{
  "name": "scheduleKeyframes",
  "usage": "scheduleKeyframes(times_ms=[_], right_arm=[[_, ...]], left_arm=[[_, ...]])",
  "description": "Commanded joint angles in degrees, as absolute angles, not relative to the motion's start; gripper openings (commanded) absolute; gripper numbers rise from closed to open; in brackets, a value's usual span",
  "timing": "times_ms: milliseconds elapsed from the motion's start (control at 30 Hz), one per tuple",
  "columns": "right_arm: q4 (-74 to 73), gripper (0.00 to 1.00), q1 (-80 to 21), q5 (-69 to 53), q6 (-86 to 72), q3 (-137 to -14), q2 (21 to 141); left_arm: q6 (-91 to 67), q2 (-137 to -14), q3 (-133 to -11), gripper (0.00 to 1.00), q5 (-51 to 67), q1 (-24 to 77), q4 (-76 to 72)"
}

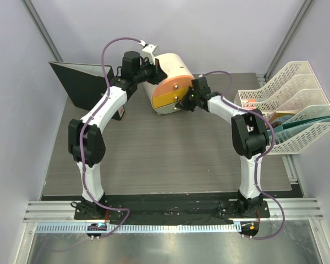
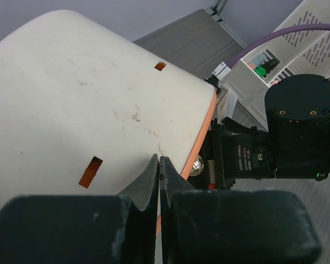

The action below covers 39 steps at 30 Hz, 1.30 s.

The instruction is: Organize the makeup

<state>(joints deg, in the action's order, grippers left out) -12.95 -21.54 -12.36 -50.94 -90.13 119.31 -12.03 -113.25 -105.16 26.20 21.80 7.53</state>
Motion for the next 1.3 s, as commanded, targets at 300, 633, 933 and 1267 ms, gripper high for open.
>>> scheduleKeyframes(times_ms=[300,633,933,1267], right_arm=[[-12.3,0.01,-22.85,-8.18,-45.19,-86.32,107.77],[-22.4,0.08,-22.85,-2.82,-34.56,-82.36,93.54],[-32.07,0.55,-22.68,9.05,-29.27,-71.99,77.19],[-38.23,0.82,-22.76,12.39,-33.31,-60.13,65.57]], left_arm=[[-2.21,-104.51,-107.67,0.1,21.99,22.5,19.42],[-0.87,-97.12,-101.87,1.0,4.58,22.41,33.29],[-14.05,-98.08,-95.54,1.0,5.89,21.8,47.61],[-15.56,-92.56,-81.58,1.0,5.81,21.8,46.76]])
